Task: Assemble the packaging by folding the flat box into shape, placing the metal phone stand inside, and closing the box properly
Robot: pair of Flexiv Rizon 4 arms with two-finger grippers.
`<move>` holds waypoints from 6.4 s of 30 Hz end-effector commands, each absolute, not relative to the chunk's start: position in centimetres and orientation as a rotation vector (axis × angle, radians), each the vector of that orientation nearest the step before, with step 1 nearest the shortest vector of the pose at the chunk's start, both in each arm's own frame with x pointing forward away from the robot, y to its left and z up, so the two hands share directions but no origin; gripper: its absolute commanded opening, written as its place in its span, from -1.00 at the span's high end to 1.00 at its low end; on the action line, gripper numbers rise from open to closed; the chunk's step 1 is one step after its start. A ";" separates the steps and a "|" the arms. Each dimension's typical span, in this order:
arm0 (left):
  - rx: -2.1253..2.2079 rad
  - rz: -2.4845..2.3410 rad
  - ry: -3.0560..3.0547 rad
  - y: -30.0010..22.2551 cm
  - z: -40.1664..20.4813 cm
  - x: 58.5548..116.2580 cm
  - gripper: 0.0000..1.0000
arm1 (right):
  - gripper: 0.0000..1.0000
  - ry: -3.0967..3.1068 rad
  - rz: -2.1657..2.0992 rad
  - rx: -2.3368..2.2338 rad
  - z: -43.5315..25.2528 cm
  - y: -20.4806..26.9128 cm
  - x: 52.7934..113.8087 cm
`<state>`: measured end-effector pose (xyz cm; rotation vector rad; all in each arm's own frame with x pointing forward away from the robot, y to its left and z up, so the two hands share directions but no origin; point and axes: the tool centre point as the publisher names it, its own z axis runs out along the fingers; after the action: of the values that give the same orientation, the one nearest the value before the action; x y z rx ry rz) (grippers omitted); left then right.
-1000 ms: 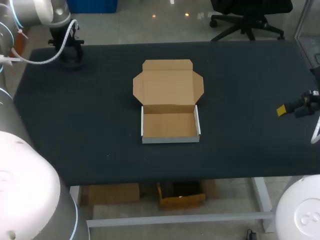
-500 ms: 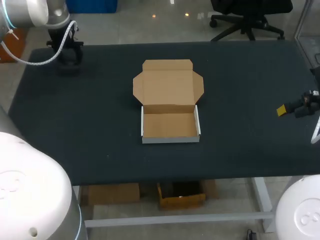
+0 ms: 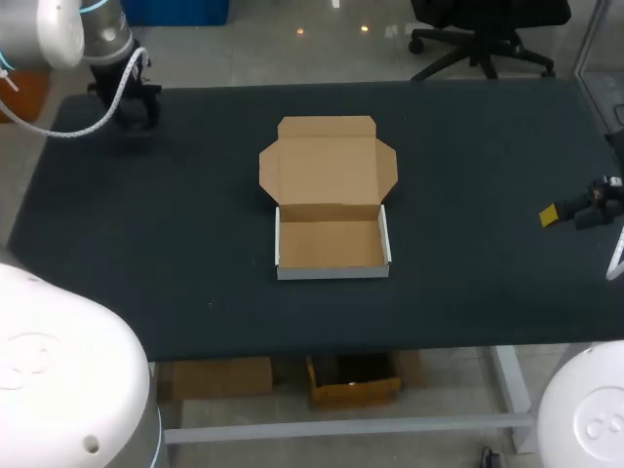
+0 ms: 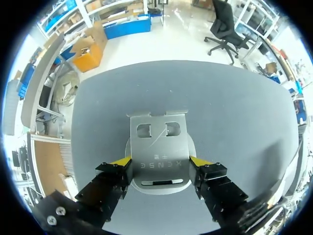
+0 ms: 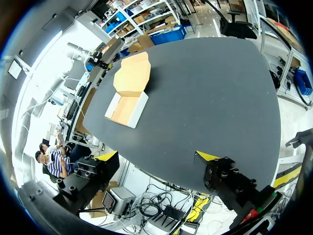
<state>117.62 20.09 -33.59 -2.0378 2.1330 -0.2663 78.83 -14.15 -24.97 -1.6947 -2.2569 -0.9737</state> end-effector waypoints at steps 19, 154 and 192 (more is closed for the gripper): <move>-1.960 -0.374 2.060 19.8 -33.4 116.9 1.00 | -1.00 -2.256 -0.975 -1.692 -24.9 -14.2 78.7; -1.225 -0.509 2.626 -0.4 -28.9 97.4 1.00 | -1.00 -3.010 -1.010 -0.302 -25.1 -11.2 80.9; -1.248 -0.480 2.659 -10.5 -30.9 95.5 1.00 | -1.00 -3.010 -1.010 -0.302 -25.1 -11.2 80.9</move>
<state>95.23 -9.84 -30.80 -1.2437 2.6644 -0.5007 81.00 -11.17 -25.14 -0.3028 -3.0093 -1.0071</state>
